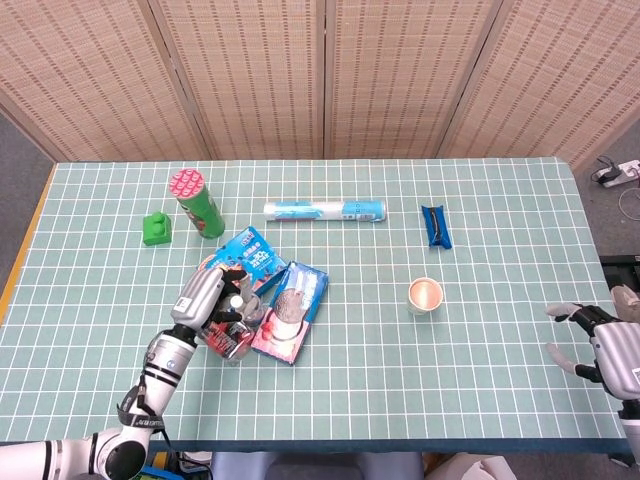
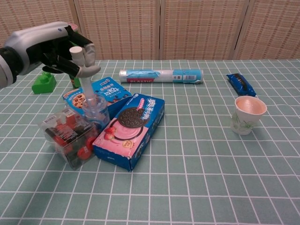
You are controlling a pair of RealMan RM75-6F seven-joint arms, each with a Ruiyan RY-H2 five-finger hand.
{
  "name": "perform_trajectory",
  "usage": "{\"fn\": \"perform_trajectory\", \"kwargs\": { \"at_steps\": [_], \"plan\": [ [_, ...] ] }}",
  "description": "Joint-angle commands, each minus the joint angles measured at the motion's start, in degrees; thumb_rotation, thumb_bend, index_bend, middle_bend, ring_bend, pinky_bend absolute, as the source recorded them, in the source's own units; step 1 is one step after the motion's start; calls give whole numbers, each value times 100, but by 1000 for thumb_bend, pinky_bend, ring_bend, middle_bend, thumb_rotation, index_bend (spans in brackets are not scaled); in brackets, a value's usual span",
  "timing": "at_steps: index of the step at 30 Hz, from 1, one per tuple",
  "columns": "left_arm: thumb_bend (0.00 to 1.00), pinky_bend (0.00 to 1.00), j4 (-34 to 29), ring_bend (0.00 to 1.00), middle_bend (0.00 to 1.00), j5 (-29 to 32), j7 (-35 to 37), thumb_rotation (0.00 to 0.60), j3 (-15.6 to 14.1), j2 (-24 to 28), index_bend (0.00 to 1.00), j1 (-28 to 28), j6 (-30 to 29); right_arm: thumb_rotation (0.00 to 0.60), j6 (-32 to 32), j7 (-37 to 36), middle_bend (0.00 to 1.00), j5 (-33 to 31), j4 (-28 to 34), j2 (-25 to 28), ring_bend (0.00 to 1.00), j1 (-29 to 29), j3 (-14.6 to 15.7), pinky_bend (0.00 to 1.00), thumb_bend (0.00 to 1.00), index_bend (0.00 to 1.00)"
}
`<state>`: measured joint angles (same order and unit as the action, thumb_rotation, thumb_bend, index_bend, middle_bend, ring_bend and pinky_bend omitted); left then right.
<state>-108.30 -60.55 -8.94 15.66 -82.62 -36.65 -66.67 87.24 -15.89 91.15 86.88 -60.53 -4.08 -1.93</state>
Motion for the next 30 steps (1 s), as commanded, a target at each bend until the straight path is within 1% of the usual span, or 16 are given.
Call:
{"fn": "perform_trajectory", "kwargs": {
  "at_steps": [1,8,12,15,18,21,26,30],
  "plan": [
    [530,1000,-192,963,1000,-11,-82,600,39,117,784,46,-109,600,-4,22,440,3,7,-7,392,-2,4,596,207,371],
    [530,1000,-725,963,1000,-12,-380,600,129,412,789,74,-316,600,0,61,440,1,20,-18,393,0,5,596,207,371],
    [530,1000,-1149,963,1000,21,-549,600,214,643,792,115,-479,600,17,68,440,10,25,-19,393,5,8,596,207,371],
    [530,1000,-1315,963,1000,73,-607,600,242,756,794,130,-514,600,20,69,440,14,28,-18,393,6,9,596,207,371],
    [530,1000,-1674,964,1000,164,-632,600,330,1027,804,190,-597,600,41,73,440,27,32,-19,393,13,13,596,207,371],
    [530,1000,-1865,964,1000,213,-627,600,375,1227,805,237,-650,600,63,75,440,38,37,-18,393,21,15,596,207,371],
    [530,1000,-1959,964,1000,285,-709,600,359,1445,805,292,-730,600,69,83,440,46,37,-20,393,24,19,596,207,371],
    [530,1000,-1778,964,1000,171,-1047,600,248,1463,807,316,-941,600,63,89,440,45,37,-22,393,21,21,596,207,371]
  ]
}}
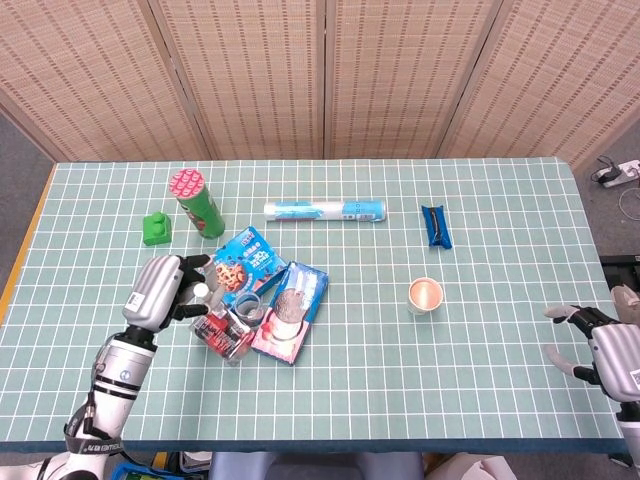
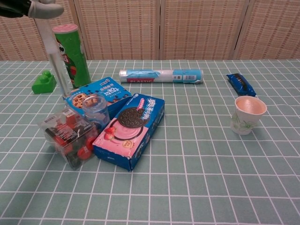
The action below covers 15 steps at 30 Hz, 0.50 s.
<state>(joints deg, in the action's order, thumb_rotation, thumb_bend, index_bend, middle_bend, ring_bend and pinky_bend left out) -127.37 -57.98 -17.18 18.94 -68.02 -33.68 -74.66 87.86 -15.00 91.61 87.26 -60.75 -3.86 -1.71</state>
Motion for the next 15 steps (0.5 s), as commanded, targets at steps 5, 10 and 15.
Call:
{"fn": "perform_trajectory", "kwargs": {
  "at_steps": [5,10,15],
  "plan": [
    [530,1000,559,964,1000,-461,-1039,600,-316,-203,808,9,-561,600,-7,11,440,-15,-2,-7,392,-3,-6,596,206,371],
    [530,1000,736,964,1000,-561,-1215,600,-363,-471,808,42,-789,600,-30,23,440,-24,0,-9,393,-11,-5,596,207,371],
    [530,1000,128,964,1000,207,580,600,165,-105,814,216,-179,600,-13,-2,440,-13,3,1,392,-4,-1,596,207,371]
  ]
}}
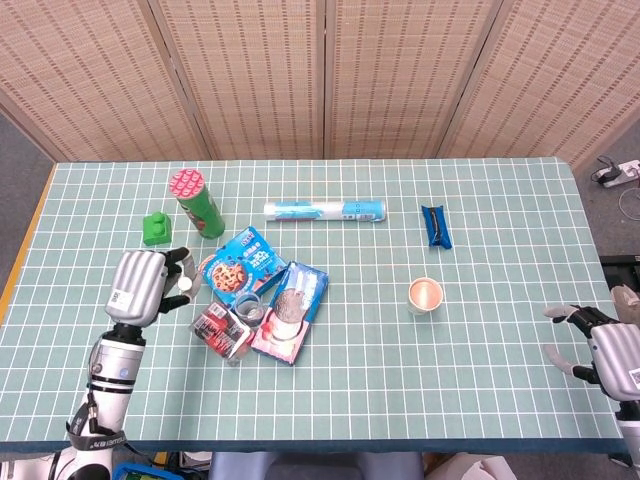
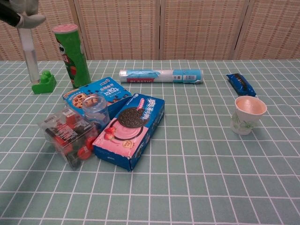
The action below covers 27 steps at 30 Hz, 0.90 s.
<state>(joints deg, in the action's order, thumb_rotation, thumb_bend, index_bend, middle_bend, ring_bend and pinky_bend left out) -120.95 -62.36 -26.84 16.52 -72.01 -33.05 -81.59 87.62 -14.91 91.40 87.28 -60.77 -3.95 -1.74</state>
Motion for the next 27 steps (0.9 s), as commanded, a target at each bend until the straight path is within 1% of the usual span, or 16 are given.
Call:
{"fn": "perform_trajectory", "kwargs": {
  "at_steps": [1,3,5,8,10,11,13,17,19,21,23,27],
  "plan": [
    [530,1000,-576,964,1000,739,1843,600,497,419,817,190,645,600,20,-19,440,13,-1,4,393,7,2,596,207,371],
    [530,1000,-613,963,1000,838,2296,600,636,658,818,261,846,600,28,-28,440,13,-4,7,393,10,1,596,207,371],
    [530,1000,-581,963,1000,845,2451,600,669,773,818,297,916,600,18,-32,440,8,-5,8,392,7,1,596,207,371],
    [530,1000,-495,964,1000,842,2485,600,636,833,818,308,952,600,5,-19,440,9,-3,6,393,1,4,596,207,371],
    [530,1000,-373,964,1000,788,2344,600,568,800,818,291,895,600,11,-7,440,25,3,4,393,3,11,596,207,371],
    [530,1000,-293,963,1000,737,2211,600,522,764,818,276,833,600,16,-1,440,30,4,2,393,4,13,596,207,371],
    [530,1000,-15,963,1000,523,1679,600,365,591,818,220,569,600,19,7,440,30,8,1,393,5,12,596,207,371],
    [531,1000,807,961,1000,-229,101,600,-8,-33,820,75,-263,600,-3,0,440,36,15,4,393,-2,23,596,207,371],
    [530,1000,991,959,1000,-356,-219,600,-66,-261,826,47,-444,600,-3,-44,440,75,22,19,393,-7,40,596,207,371],
    [531,1000,959,958,1000,-276,-184,600,-34,-369,829,53,-444,600,12,-61,440,107,17,27,393,-5,53,596,207,371],
    [530,1000,798,958,1000,-102,78,600,59,-362,830,80,-342,600,19,-68,440,112,14,30,392,-2,56,596,207,371],
    [530,1000,226,958,1000,474,1076,600,352,-88,830,201,131,600,30,-113,440,106,8,42,393,2,55,596,207,371]
  ]
}}
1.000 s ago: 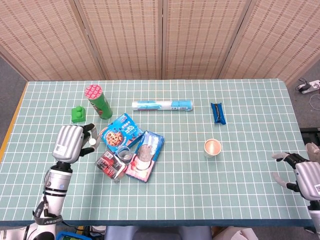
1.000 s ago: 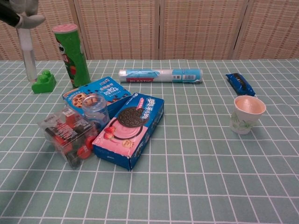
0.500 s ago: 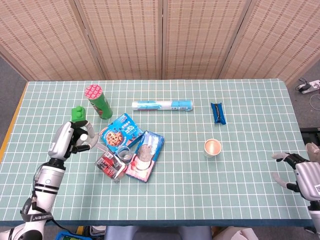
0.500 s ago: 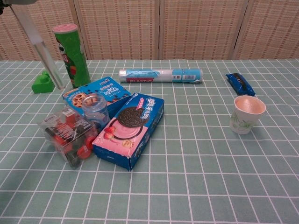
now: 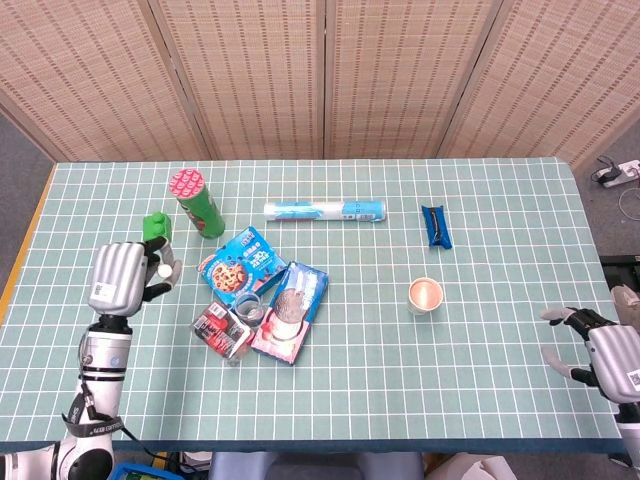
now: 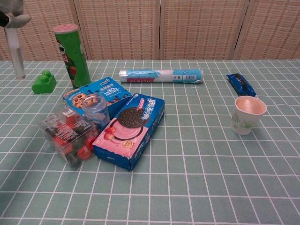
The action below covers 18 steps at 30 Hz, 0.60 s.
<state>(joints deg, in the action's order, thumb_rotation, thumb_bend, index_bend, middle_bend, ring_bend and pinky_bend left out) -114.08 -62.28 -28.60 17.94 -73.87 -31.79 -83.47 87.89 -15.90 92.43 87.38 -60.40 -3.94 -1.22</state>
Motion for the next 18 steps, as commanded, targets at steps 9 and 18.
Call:
{"fn": "perform_trajectory", "kwargs": {
  "at_steps": [9,18],
  "plan": [
    [530,1000,-810,958,1000,839,2284,600,439,649,831,188,995,600,24,-70,440,51,-4,20,393,0,22,596,207,371],
    [530,1000,69,955,1000,152,448,600,-72,-17,829,-9,58,600,5,-58,440,22,-10,15,392,-6,17,596,207,371]
  ]
}}
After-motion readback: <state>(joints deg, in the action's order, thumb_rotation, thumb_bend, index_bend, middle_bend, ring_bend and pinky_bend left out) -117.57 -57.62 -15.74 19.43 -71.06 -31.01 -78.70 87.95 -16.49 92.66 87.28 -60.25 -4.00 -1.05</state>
